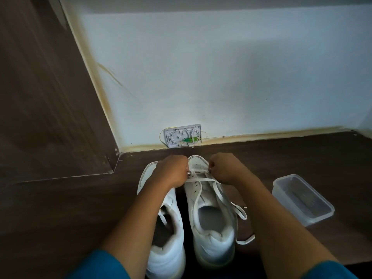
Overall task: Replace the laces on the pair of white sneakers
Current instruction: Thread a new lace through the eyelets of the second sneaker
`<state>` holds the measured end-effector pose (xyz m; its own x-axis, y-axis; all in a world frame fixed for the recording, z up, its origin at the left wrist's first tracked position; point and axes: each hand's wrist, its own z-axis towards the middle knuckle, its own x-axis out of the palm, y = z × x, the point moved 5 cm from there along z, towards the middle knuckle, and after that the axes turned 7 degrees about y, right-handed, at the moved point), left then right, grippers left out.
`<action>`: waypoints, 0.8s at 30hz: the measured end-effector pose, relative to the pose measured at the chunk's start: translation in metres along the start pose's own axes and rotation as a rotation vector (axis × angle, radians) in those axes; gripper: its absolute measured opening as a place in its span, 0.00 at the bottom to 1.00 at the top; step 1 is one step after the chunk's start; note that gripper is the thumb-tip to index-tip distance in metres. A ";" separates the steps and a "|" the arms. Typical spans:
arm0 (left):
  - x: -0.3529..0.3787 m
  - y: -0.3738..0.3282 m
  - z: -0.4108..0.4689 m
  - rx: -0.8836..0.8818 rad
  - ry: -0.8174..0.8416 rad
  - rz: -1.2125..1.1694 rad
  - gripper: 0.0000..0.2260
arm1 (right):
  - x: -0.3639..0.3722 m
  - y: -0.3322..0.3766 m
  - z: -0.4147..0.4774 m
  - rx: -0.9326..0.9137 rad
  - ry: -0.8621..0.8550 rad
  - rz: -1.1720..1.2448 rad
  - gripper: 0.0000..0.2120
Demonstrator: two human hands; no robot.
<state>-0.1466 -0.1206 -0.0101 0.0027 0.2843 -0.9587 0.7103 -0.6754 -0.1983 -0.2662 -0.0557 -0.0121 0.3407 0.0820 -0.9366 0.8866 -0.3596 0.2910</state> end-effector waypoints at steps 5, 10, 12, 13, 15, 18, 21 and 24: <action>-0.002 0.000 -0.003 -0.007 0.018 -0.044 0.02 | 0.009 -0.002 0.009 0.051 0.056 0.077 0.11; 0.001 0.002 0.003 -0.118 0.057 -0.091 0.20 | 0.011 -0.001 0.009 0.075 0.064 0.087 0.11; 0.006 0.004 0.006 -0.152 0.080 -0.117 0.18 | 0.011 -0.001 0.009 0.080 0.066 0.091 0.11; 0.008 0.007 0.007 -0.168 0.088 -0.154 0.17 | 0.011 0.000 0.009 0.081 0.066 0.096 0.11; 0.010 0.010 0.009 -0.185 0.094 -0.244 0.15 | 0.012 0.000 0.008 0.085 0.073 0.111 0.11; 0.010 0.011 0.008 -0.200 0.092 -0.348 0.13 | 0.012 0.001 0.008 0.094 0.101 0.118 0.12; 0.009 0.013 0.006 -0.161 0.091 -0.382 0.12 | 0.012 0.000 0.006 0.121 0.137 0.135 0.14; 0.004 0.015 0.002 -0.121 0.080 -0.329 0.12 | 0.010 0.002 0.003 0.131 0.128 0.133 0.14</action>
<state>-0.1375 -0.1304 -0.0174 -0.1882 0.5285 -0.8278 0.7607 -0.4546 -0.4632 -0.2620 -0.0584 -0.0214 0.4961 0.1400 -0.8569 0.7857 -0.4924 0.3745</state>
